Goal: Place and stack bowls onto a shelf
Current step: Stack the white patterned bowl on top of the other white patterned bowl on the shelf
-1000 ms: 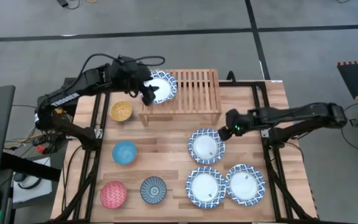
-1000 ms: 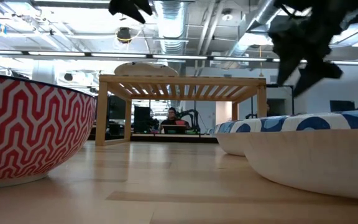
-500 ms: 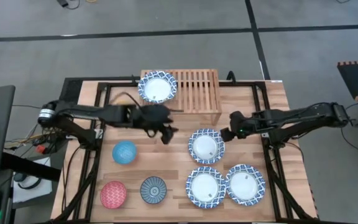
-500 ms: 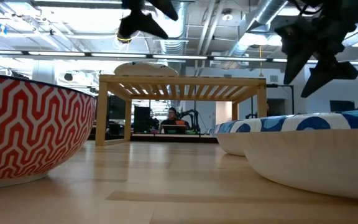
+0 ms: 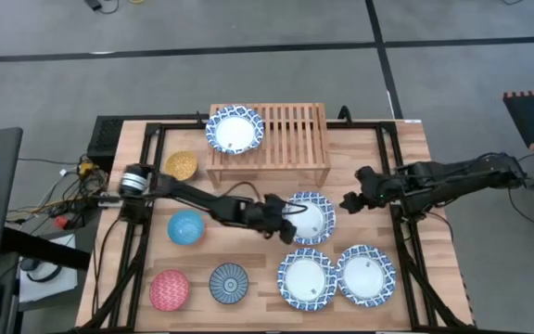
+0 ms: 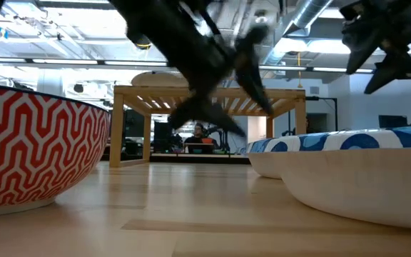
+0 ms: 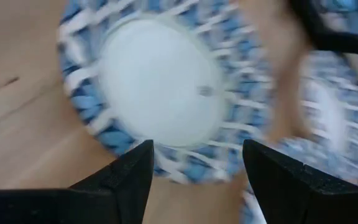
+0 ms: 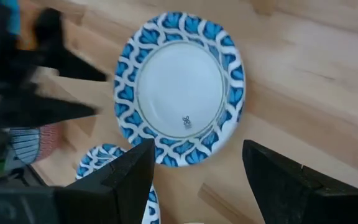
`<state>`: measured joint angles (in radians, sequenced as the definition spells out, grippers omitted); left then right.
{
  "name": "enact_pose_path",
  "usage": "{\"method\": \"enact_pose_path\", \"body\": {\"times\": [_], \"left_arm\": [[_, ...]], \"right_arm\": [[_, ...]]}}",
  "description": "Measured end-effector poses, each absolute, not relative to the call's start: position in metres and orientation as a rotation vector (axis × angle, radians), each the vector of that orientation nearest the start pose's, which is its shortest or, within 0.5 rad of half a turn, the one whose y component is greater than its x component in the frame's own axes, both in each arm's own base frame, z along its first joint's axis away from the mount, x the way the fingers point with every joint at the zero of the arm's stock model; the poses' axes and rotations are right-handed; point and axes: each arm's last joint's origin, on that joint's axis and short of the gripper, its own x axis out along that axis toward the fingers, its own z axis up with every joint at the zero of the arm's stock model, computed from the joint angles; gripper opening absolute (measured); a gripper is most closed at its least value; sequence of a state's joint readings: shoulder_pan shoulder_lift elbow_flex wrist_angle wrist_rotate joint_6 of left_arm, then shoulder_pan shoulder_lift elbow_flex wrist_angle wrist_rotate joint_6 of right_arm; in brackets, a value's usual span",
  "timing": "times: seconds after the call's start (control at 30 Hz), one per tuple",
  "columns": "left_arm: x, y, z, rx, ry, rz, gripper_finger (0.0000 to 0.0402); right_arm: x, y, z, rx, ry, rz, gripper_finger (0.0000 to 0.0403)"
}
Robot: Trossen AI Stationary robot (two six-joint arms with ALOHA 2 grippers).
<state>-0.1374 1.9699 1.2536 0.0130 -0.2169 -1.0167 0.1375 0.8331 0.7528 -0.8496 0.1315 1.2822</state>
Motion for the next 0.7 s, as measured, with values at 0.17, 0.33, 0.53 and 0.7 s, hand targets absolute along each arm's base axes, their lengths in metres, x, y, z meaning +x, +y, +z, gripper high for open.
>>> {"method": "enact_pose_path", "body": {"times": [0.17,0.33,0.53,0.7], "left_arm": [[0.442,-0.047,0.149,-0.905,0.591,0.467,0.0231],[0.452,-0.044,0.153,-0.960,0.611,0.489,0.0231],[0.457,-0.043,0.183,-0.890,0.563,0.546,0.0231],[0.460,-0.036,0.177,-0.900,0.563,0.584,0.0231]], "right_arm": [[0.138,0.014,0.266,1.010,0.776,-0.544,0.0269],[0.131,0.013,0.270,0.964,0.765,-0.501,0.0269],[0.118,0.016,0.271,0.939,0.795,-0.479,0.0269],[0.113,0.016,0.271,0.921,0.796,-0.487,0.0269]]}}
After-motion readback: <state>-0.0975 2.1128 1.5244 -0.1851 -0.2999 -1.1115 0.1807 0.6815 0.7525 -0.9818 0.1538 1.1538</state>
